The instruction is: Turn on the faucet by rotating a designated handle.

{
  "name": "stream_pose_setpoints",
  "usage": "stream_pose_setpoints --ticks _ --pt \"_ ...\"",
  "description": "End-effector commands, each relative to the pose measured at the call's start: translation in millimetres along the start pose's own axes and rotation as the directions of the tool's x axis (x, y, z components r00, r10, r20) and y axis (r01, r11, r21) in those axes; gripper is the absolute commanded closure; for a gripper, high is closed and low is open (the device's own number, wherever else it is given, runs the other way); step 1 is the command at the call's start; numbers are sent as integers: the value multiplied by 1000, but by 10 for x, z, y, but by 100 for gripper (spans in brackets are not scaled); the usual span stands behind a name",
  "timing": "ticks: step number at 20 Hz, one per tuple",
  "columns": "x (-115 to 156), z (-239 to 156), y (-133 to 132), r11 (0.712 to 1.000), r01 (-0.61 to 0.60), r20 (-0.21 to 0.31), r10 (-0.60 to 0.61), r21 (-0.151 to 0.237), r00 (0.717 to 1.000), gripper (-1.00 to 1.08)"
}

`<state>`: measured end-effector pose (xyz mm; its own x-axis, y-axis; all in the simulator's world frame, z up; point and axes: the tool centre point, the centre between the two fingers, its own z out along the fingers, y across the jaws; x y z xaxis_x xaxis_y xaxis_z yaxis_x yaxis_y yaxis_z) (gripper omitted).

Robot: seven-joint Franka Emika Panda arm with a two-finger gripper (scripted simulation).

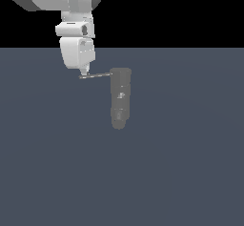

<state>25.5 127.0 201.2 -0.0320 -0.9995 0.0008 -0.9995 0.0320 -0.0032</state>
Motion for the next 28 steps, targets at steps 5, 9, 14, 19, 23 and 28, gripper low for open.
stream_pose_setpoints --ticks 5,9,14,19,23,28 --pt "-38 -6 196 1000 7 1 -7 -3 1000 108" --pt "62 -1 213 1000 2 1 -2 -1 1000 108" --pt "172 -2 330 1000 2 1 -2 -1 1000 108" --pt "284 -3 448 1000 3 1 -3 -2 1000 108" --pt "374 -4 543 1000 3 1 -3 -2 1000 108" --pt "486 -5 664 1000 5 1 -5 -2 1000 108"
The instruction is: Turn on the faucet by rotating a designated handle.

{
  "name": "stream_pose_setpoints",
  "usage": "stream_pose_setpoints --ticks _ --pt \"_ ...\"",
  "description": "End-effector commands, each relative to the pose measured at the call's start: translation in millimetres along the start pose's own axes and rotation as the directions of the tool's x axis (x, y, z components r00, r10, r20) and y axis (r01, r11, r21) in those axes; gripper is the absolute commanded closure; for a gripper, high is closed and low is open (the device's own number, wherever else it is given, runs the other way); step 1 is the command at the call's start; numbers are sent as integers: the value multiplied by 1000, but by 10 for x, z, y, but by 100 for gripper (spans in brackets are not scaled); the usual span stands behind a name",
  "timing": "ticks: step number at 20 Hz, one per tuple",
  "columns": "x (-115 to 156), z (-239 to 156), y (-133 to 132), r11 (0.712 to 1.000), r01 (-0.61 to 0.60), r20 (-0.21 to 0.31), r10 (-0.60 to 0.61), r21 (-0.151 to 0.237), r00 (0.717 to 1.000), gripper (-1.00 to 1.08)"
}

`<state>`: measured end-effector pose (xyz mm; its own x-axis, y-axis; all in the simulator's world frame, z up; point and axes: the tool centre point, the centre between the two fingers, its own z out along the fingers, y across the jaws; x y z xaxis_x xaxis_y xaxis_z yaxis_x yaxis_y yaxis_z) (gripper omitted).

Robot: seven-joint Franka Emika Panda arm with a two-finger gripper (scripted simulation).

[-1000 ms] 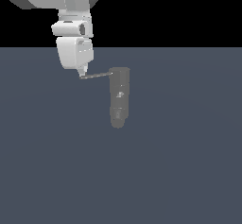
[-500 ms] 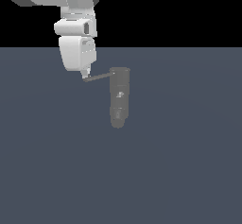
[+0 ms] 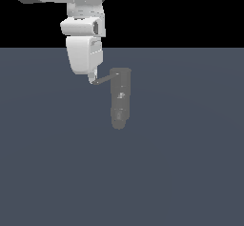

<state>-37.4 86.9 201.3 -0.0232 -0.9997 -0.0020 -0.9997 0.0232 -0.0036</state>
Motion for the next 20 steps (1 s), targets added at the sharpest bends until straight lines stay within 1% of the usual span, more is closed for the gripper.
stream_pose_setpoints --ticks 1,11,13,20 --pt "88 -4 73 1000 -4 -2 4 -3 1000 108" --pt "316 -7 321 1000 -1 -2 1 -4 1000 108" --pt "263 -4 291 1000 4 0 -4 -2 1000 108" --pt "674 -5 286 1000 2 -1 -2 -2 1000 108"
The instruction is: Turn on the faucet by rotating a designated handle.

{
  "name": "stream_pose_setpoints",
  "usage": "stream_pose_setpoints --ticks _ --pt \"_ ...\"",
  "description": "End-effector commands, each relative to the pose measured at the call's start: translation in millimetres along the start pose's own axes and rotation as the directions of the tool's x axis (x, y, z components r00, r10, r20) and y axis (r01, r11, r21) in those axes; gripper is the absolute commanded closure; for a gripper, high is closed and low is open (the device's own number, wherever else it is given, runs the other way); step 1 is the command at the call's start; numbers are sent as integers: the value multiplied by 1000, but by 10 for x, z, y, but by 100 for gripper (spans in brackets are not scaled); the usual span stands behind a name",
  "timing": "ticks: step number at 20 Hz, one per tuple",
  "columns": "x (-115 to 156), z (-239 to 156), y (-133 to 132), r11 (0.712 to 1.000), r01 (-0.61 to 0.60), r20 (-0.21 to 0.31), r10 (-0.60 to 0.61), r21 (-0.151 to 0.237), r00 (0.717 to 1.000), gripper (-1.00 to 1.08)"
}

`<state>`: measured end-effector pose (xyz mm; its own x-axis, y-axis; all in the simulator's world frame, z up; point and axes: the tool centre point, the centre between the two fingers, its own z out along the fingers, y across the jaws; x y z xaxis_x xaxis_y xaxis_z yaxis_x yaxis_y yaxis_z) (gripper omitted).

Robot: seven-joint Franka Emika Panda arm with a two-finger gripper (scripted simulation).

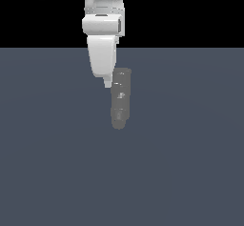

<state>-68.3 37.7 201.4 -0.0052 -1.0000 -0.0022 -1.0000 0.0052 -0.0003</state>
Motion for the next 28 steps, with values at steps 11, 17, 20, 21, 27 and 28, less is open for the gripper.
stream_pose_setpoints --ticks 11,17,20,21,27,28 --pt "846 -6 -6 1000 -19 -2 19 0 1000 108" --pt "780 -2 -135 1000 6 -1 -6 0 1000 108" --pt "884 -2 -219 1000 3 -1 -3 0 1000 108" --pt "919 -2 -247 1000 2 -1 -2 0 1000 108" --pt "1120 -3 -410 1000 -4 -1 4 0 1000 108" --pt "1154 -3 -436 1000 -6 -2 6 0 1000 108"
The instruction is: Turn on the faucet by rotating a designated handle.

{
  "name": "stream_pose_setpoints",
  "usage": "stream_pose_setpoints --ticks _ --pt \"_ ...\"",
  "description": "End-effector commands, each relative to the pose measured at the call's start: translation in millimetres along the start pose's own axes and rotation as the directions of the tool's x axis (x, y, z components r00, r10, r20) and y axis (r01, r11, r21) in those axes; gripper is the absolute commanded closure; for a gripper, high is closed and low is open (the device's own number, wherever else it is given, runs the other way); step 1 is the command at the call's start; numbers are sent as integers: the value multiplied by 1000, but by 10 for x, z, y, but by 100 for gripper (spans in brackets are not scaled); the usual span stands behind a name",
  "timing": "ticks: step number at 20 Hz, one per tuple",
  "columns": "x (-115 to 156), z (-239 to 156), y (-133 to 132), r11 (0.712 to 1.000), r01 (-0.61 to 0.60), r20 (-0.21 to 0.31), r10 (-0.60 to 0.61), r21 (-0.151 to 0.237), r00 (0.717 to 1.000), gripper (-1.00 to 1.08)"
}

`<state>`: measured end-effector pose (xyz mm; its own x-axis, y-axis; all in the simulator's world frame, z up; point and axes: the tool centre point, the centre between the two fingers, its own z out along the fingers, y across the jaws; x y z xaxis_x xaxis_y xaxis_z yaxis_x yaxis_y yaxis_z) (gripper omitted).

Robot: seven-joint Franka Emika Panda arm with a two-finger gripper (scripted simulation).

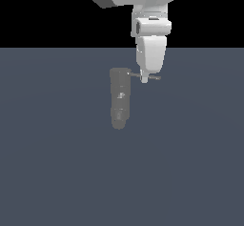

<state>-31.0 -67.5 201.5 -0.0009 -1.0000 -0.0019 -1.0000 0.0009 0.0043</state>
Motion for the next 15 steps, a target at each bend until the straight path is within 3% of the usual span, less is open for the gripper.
stream_pose_setpoints --ticks 1,15 --pt "137 -1 -84 1000 -11 -1 11 4 1000 108" --pt "549 -6 -410 1000 -23 -2 23 4 1000 108"
